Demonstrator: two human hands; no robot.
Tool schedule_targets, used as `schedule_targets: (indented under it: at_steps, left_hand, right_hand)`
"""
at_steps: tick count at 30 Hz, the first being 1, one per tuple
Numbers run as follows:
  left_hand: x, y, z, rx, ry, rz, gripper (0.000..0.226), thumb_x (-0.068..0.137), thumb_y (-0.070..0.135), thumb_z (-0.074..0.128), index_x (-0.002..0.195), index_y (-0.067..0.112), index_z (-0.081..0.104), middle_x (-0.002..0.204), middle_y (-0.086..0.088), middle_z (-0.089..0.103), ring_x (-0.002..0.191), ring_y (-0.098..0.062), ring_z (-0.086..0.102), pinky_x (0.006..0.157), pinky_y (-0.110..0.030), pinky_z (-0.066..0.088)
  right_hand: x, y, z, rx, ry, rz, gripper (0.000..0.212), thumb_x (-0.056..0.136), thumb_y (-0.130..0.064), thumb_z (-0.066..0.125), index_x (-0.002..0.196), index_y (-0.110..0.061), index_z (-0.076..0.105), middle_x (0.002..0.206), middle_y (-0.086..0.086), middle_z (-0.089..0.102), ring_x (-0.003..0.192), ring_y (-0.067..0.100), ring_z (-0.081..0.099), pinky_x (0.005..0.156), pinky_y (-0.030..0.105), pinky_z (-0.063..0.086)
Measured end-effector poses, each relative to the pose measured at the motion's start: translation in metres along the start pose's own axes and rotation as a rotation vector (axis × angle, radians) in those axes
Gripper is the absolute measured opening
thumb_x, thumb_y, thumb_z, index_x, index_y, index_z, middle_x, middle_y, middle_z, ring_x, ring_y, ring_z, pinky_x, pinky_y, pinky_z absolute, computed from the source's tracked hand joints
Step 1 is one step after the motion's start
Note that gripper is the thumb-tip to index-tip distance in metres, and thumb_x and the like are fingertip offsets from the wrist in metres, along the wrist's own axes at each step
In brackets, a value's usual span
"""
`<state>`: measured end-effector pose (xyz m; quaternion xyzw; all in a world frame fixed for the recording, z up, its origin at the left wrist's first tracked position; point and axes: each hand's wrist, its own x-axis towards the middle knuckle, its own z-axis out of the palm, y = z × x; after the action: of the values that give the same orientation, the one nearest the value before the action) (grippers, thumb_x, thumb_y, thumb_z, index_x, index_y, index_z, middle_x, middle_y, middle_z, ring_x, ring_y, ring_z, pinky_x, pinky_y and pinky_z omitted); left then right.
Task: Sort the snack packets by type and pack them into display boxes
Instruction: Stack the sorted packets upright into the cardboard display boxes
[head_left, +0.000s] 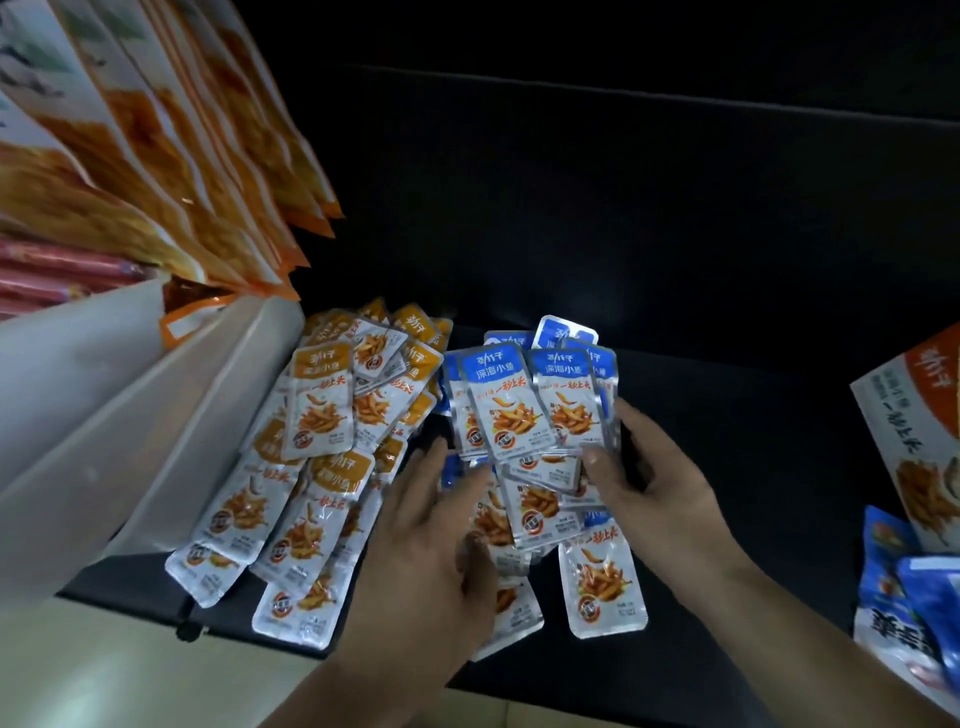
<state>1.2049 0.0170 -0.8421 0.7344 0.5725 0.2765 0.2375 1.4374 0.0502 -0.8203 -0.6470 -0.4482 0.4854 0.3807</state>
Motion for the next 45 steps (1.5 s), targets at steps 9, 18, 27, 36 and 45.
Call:
schedule_targets:
  at_steps: [9, 18, 27, 36, 45]
  left_hand:
    - [-0.012, -0.002, 0.006, 0.239, -0.351, 0.085, 0.084, 0.089, 0.034, 0.05, 0.16, 0.055, 0.009, 0.171, 0.015, -0.021, 0.159, -0.022, -0.017, 0.127, -0.057, 0.013]
    - [0.051, 0.006, -0.022, 0.057, 0.158, 0.082, 0.023, 0.1, 0.034, 0.053, 0.113, 0.022, 0.066, 0.131, 0.004, 0.052, 0.116, -0.019, 0.059, 0.087, -0.037, 0.056]
    - [0.116, 0.022, 0.013, 0.381, -0.25, -0.092, 0.059, 0.103, 0.047, 0.046, 0.159, 0.036, 0.03, 0.171, -0.004, 0.022, 0.157, -0.037, 0.013, 0.123, -0.054, 0.03]
    - [0.091, 0.014, 0.022, 0.178, -0.18, -0.025, 0.071, 0.1, 0.036, 0.056, 0.163, 0.026, 0.024, 0.173, -0.005, 0.013, 0.161, -0.025, 0.001, 0.129, -0.047, 0.022]
    - [0.1, 0.009, 0.016, 0.066, -0.226, -0.112, 0.096, 0.087, 0.045, 0.062, 0.166, 0.027, 0.011, 0.163, 0.009, 0.026, 0.153, -0.016, 0.024, 0.118, -0.04, 0.04]
  right_hand:
    - [-0.029, 0.003, 0.022, -0.026, -0.076, 0.116, 0.038, 0.098, -0.02, 0.068, 0.11, -0.054, 0.058, 0.104, -0.047, 0.063, 0.097, -0.027, 0.057, 0.069, -0.002, 0.044]
    - [0.007, -0.016, 0.011, 0.016, 0.167, 0.101, 0.023, 0.096, -0.05, 0.063, 0.119, -0.052, 0.062, 0.123, -0.014, 0.067, 0.099, 0.004, 0.072, 0.08, 0.03, 0.062]
    - [0.053, -0.008, 0.022, -0.126, 0.099, 0.07, 0.057, 0.09, -0.062, 0.065, 0.144, -0.055, 0.046, 0.146, -0.016, 0.052, 0.116, 0.007, 0.064, 0.087, 0.028, 0.056]
    - [0.049, 0.011, 0.014, -0.314, 0.068, -0.033, 0.065, 0.087, -0.057, 0.071, 0.147, -0.048, 0.048, 0.159, -0.018, 0.035, 0.14, 0.004, 0.043, 0.106, 0.029, 0.047]
    - [0.041, 0.008, 0.012, -0.457, 0.099, -0.091, 0.059, 0.088, -0.047, 0.076, 0.144, -0.043, 0.055, 0.156, -0.012, 0.038, 0.113, -0.01, 0.042, 0.078, 0.0, 0.032]
